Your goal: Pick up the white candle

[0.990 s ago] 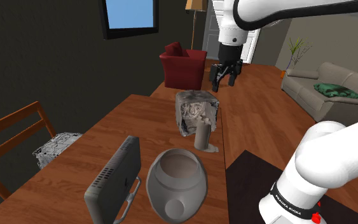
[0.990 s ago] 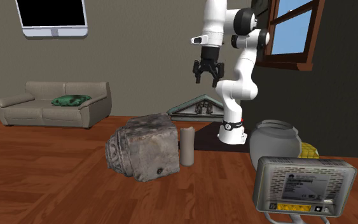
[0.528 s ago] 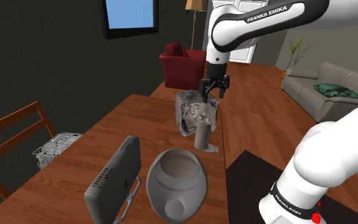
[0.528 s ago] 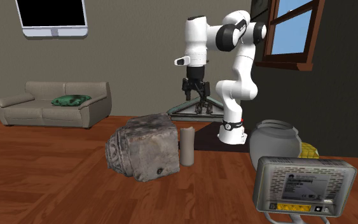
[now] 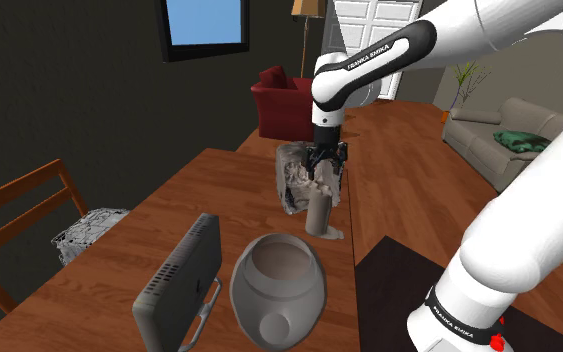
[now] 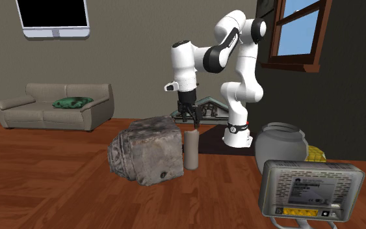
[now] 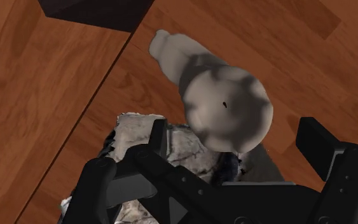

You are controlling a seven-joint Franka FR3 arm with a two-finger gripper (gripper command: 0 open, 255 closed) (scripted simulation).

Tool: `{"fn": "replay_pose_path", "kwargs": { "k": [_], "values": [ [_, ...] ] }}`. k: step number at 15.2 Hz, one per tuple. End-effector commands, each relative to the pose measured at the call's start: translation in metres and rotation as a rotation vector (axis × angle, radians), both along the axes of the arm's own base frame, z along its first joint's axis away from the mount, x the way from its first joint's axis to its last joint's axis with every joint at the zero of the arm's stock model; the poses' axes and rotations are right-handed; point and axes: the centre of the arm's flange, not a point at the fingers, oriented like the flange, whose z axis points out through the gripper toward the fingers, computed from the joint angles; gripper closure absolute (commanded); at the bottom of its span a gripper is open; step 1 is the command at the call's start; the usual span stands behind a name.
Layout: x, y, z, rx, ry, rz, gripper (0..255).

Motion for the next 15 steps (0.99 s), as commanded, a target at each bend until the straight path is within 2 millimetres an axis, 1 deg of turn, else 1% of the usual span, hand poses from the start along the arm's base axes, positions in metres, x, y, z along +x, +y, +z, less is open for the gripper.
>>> {"fn": "replay_pose_path", "kwargs": {
  "k": [1,6,8,9,15],
  "values": [
    [0.003,0.0,-0.014,0.003,0.003,-0.006,0],
    [0.003,0.0,-0.04,0.003,0.003,-0.006,0],
    [0.003,0.0,-0.043,0.003,0.003,-0.006,0],
    [0.003,0.0,-0.043,0.003,0.004,-0.006,255],
    [0.004,0.0,-0.043,0.003,0.003,-0.006,255]
  ]
}}
